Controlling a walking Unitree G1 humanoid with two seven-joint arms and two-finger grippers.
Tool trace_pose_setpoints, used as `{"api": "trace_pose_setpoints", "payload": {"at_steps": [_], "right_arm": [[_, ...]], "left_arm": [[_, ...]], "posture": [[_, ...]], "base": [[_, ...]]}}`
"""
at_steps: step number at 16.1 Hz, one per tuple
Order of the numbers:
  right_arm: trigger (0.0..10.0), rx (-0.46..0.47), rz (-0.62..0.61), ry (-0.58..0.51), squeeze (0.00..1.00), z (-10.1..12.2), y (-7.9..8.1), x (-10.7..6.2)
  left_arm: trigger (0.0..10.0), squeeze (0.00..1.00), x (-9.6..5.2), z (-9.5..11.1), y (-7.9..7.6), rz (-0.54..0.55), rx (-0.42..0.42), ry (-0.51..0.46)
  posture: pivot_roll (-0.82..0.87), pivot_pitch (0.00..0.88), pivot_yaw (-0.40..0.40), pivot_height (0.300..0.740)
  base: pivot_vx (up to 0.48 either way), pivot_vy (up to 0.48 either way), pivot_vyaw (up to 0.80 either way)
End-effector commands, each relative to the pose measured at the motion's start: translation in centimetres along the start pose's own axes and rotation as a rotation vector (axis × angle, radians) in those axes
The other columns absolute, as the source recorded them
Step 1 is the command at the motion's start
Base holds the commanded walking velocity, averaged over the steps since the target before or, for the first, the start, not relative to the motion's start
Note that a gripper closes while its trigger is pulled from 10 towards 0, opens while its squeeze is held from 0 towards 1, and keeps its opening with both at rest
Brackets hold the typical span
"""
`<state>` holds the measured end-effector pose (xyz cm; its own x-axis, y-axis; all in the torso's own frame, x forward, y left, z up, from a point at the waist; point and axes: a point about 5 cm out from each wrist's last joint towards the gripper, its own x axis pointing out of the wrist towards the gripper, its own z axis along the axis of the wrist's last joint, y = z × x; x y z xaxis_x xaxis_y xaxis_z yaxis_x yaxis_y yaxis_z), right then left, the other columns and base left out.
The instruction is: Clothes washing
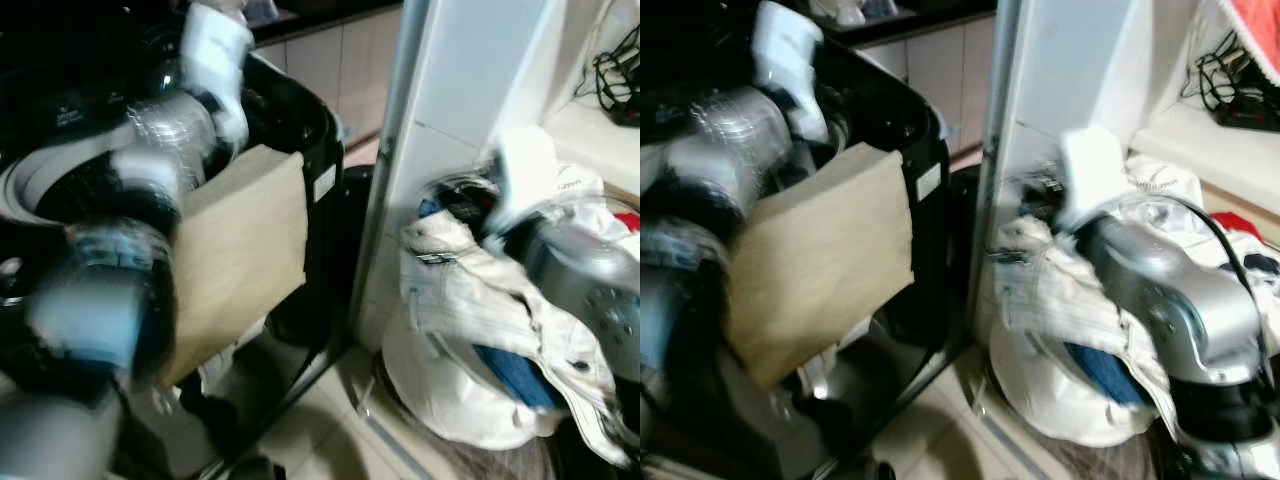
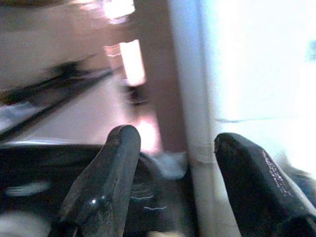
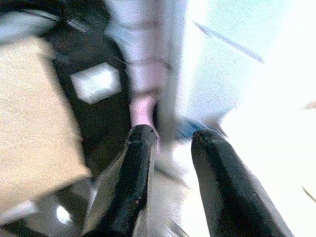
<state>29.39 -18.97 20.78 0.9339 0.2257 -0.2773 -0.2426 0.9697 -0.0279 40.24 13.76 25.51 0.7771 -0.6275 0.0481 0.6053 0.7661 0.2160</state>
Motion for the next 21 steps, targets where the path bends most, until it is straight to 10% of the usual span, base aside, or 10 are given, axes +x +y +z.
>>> {"api": "trace_pose_setpoints", "payload": {"at_steps": [1,5,9,19,20,21], "right_arm": [[10.0,-0.015,-0.094,-0.035,1.0,0.3,-1.7,-0.2],[10.0,-0.02,-0.292,-0.06,1.0,-0.8,-7.2,2.0],[10.0,-0.111,-0.318,0.02,1.0,-2.2,-10.8,4.7],[10.0,-0.064,-0.484,0.084,1.0,-3.8,-13.8,5.0],[10.0,-0.05,-0.488,0.091,0.0,-4.0,-13.9,5.0],[10.0,-0.008,-0.478,0.101,0.0,-4.4,-13.7,5.0]], "left_arm": [[10.0,0.0,0.0,0.0,-1.7,-0.092,0.029,-0.032],[10.0,0.0,-0.5,-0.8,-5.7,-0.17,-0.064,-0.091],[10.0,0.0,-3.2,-1.8,-6.6,-0.114,-0.067,-0.052],[10.0,0.0,-9.1,-1.6,-10.2,-0.369,-0.083,0.05],[10.0,0.0,-9.4,-1.6,-10.4,-0.38,-0.085,0.06],[10.0,0.0,-9.6,-1.6,-10.7,-0.397,-0.089,0.066]], "posture": [[-0.11,0.0,0.052,0.74],[-0.11,0.0,0.064,0.74],[-0.05,0.0,0.061,0.74],[0.08,0.116,0.08,0.74],[0.08,0.117,0.082,0.74],[0.08,0.124,0.085,0.74]], "base": [[0.0,0.0,0.0],[0.0,0.0,0.0],[0.0,0.0,0.0],[0.0,0.0,0.0],[0.0,0.0,0.0],[0.0,0.0,0.0]]}}
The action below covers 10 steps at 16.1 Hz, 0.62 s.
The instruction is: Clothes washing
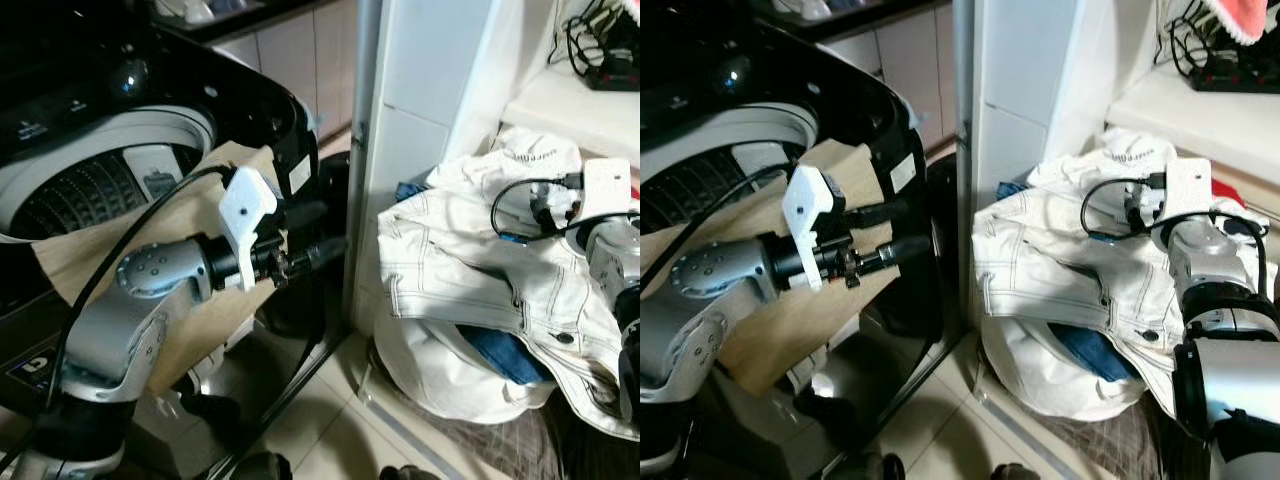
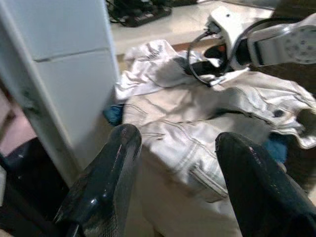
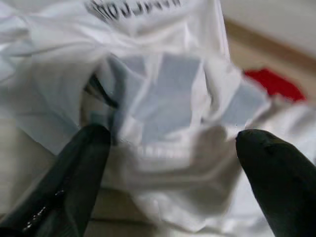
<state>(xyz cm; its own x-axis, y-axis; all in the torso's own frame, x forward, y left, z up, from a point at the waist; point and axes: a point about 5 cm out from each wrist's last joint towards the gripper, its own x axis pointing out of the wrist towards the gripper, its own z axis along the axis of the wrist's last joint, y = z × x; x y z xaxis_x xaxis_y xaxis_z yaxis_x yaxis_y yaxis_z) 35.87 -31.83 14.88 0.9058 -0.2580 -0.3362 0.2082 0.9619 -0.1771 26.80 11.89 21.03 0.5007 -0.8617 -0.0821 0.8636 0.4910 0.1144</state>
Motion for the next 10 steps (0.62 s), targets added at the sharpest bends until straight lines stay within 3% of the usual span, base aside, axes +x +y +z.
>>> {"api": "trace_pose_setpoints", "payload": {"at_steps": [1,3,4,5,6,10], "right_arm": [[10.0,0.09,0.025,0.003,0.0,0.1,0.5,0.1],[10.0,0.219,0.068,0.027,0.0,-0.7,1.1,0.1],[9.0,0.207,0.079,0.045,0.0,-1.2,1.4,0.1],[3.5,0.194,0.079,0.05,0.0,-1.3,1.4,0.1],[0.0,0.193,0.077,0.066,0.0,-1.7,1.5,0.1],[0.0,0.212,0.087,0.058,0.0,-1.3,1.5,0.1]], "left_arm": [[10.0,0.0,-0.2,0.3,-0.6,-0.03,0.005,0.006],[10.0,0.0,-0.2,0.3,-0.9,-0.044,0.002,0.021],[10.0,0.0,-0.2,0.3,-1.0,-0.046,0.005,0.029],[10.0,0.0,-0.3,0.3,-1.1,-0.046,0.006,0.032],[10.0,0.0,-0.3,0.4,-1.2,-0.046,0.001,0.033],[10.0,0.0,-0.2,0.5,-1.0,-0.039,-0.003,0.03]], "posture": [[0.09,0.127,0.091,0.74],[0.1,0.13,0.094,0.74],[0.1,0.128,0.095,0.74],[0.1,0.128,0.094,0.74],[0.1,0.121,0.091,0.74],[0.09,0.112,0.088,0.74]], "base": [[0.0,0.0,0.0],[0.0,0.0,0.0],[0.0,0.0,0.0],[0.0,0.0,0.0],[0.0,0.0,0.0],[0.0,0.0,0.0]]}}
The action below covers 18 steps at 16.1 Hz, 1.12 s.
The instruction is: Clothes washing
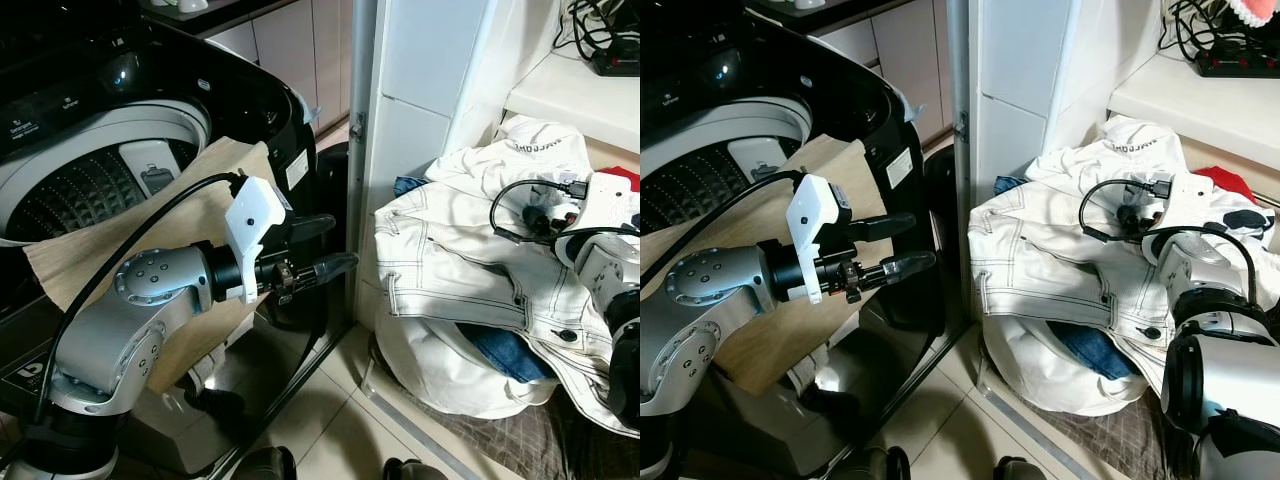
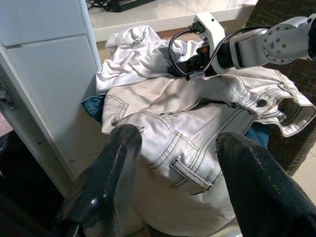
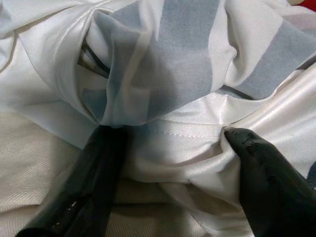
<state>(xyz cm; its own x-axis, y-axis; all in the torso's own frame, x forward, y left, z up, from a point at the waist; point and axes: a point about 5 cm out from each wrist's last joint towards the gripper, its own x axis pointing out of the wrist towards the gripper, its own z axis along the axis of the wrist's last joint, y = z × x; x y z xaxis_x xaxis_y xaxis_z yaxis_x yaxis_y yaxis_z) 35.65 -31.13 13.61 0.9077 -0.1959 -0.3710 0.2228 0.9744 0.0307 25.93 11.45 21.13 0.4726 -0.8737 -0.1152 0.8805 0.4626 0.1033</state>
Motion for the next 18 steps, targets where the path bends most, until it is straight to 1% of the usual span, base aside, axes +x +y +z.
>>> {"api": "trace_pose_setpoints", "payload": {"at_steps": [1,14,17,18], "right_arm": [[0.0,0.014,0.023,0.026,0.0,-0.1,0.6,0.1],[0.0,0.031,0.023,-0.003,0.0,0.6,0.3,0.1],[0.0,0.06,0.027,-0.021,0.0,0.9,0.3,0.1],[0.0,0.073,0.037,-0.04,0.0,1.3,0.4,0.1]], "left_arm": [[10.0,0.0,-0.1,0.3,-0.1,-0.005,0.002,-0.001],[10.0,0.0,0.6,0.4,0.2,0.022,0.005,-0.021],[10.0,0.0,0.9,0.3,0.4,0.034,0.001,-0.027],[10.0,0.0,1.1,0.4,0.7,0.059,0.003,-0.034]], "posture": [[0.09,0.105,0.087,0.74],[0.06,0.065,0.088,0.74],[0.05,0.057,0.093,0.74],[0.05,0.057,0.093,0.74]], "base": [[0.0,0.0,0.0],[0.0,0.0,0.0],[0.0,0.0,0.0],[0.0,0.0,0.0]]}}
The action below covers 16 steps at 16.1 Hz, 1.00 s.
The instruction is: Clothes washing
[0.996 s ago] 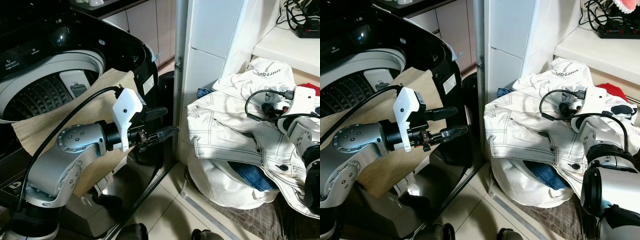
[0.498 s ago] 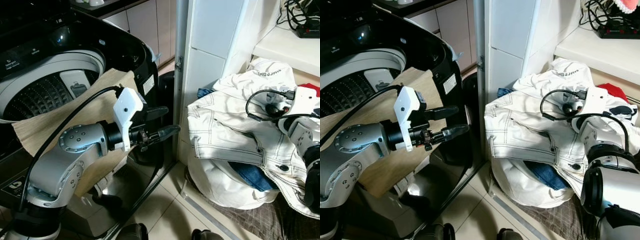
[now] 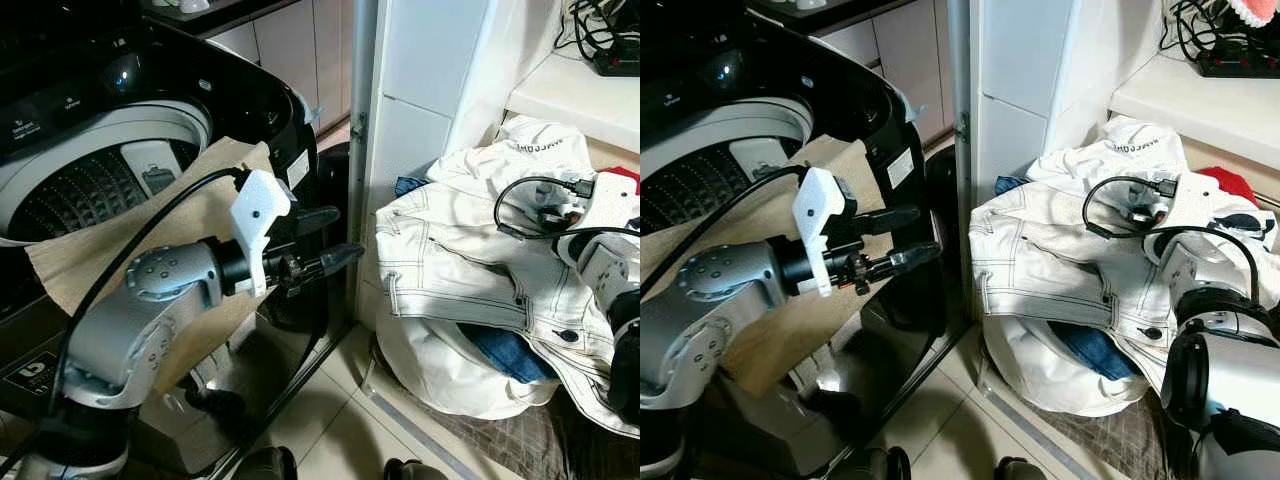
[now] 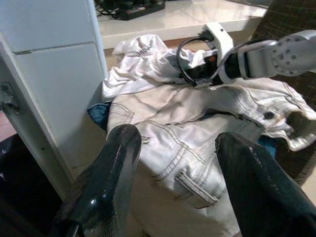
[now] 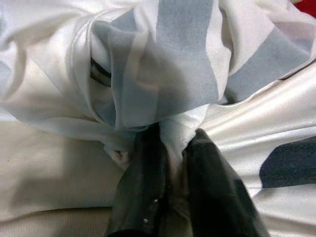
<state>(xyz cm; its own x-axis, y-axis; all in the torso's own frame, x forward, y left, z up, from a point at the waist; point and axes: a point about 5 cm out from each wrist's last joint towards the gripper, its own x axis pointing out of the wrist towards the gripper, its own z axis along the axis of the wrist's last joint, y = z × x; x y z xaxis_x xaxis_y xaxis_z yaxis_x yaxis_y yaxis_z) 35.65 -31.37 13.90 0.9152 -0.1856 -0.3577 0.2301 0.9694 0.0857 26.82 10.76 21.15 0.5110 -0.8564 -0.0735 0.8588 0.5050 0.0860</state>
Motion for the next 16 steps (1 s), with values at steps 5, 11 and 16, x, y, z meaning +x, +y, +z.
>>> {"api": "trace_pose_setpoints", "payload": {"at_steps": [5,11,16], "right_arm": [[0.0,0.085,0.19,-0.226,0.0,5.9,2.2,-0.2],[0.0,0.009,0.752,-0.359,0.0,9.2,8.3,-6.6],[0.0,0.127,1.237,-0.477,0.0,11.4,11.8,-14.9]], "left_arm": [[10.0,0.0,0.5,0.5,2.1,0.206,-0.03,-0.059],[10.0,0.0,2.2,2.1,2.1,0.23,-0.005,-0.176],[10.0,0.0,4.2,5.0,1.3,0.19,-0.012,-0.344]], "posture": [[0.01,0.051,0.084,0.74],[-0.04,0.035,0.06,0.74],[-0.06,0.026,0.034,0.74]], "base": [[0.0,0.0,0.0],[0.0,0.0,0.0],[0.0,0.0,0.0]]}}
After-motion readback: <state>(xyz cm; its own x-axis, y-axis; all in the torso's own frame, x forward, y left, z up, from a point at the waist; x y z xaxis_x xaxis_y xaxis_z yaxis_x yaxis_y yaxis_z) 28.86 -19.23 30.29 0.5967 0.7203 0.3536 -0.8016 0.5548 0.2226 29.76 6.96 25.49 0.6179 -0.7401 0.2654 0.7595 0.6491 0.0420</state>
